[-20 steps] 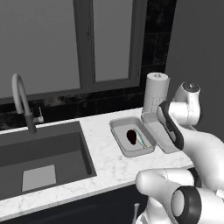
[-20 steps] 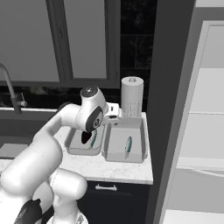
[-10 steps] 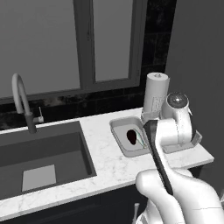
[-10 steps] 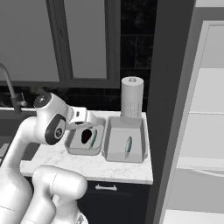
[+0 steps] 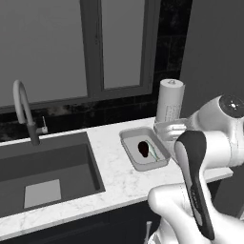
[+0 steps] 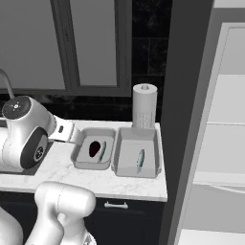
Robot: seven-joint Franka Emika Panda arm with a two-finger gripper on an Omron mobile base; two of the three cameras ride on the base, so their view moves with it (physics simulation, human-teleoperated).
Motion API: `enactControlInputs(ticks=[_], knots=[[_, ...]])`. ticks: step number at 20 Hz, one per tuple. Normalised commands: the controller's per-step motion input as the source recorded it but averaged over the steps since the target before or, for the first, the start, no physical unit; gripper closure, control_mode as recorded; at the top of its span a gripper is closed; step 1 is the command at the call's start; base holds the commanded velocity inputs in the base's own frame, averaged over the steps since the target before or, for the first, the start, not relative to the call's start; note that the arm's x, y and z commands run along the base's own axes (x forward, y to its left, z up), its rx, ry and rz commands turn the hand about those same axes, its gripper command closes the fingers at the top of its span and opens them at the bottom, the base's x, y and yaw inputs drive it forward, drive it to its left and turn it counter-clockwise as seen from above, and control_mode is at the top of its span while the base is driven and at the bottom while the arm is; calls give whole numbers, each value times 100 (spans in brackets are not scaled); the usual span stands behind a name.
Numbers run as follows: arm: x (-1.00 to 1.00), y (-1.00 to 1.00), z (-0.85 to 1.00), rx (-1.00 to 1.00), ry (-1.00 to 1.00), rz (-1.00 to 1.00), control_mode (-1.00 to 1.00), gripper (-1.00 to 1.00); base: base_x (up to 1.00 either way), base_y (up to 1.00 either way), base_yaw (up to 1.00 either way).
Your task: Place one avocado and one fish in each tupperware on the nearby counter, to pack two identical lunches.
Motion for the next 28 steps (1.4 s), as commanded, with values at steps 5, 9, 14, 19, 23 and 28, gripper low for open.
enactControlInputs(ticks=[5, 9, 14, 19, 23, 28], knots=[[-49, 0, 1, 2, 0, 0, -100, -100, 0, 0, 0], [-34, 1, 0, -2, 0, 0, -100, -100, 0, 0, 0], [-15, 0, 0, -2, 1, 0, 100, -100, -42, 0, 0], [0, 0, 0, 0, 0, 0, 100, -100, -100, -23, 0], [0, 0, 0, 0, 0, 0, 100, -100, -96, -46, 0], [0, 0, 0, 0, 0, 0, 100, -100, -54, -98, 0]])
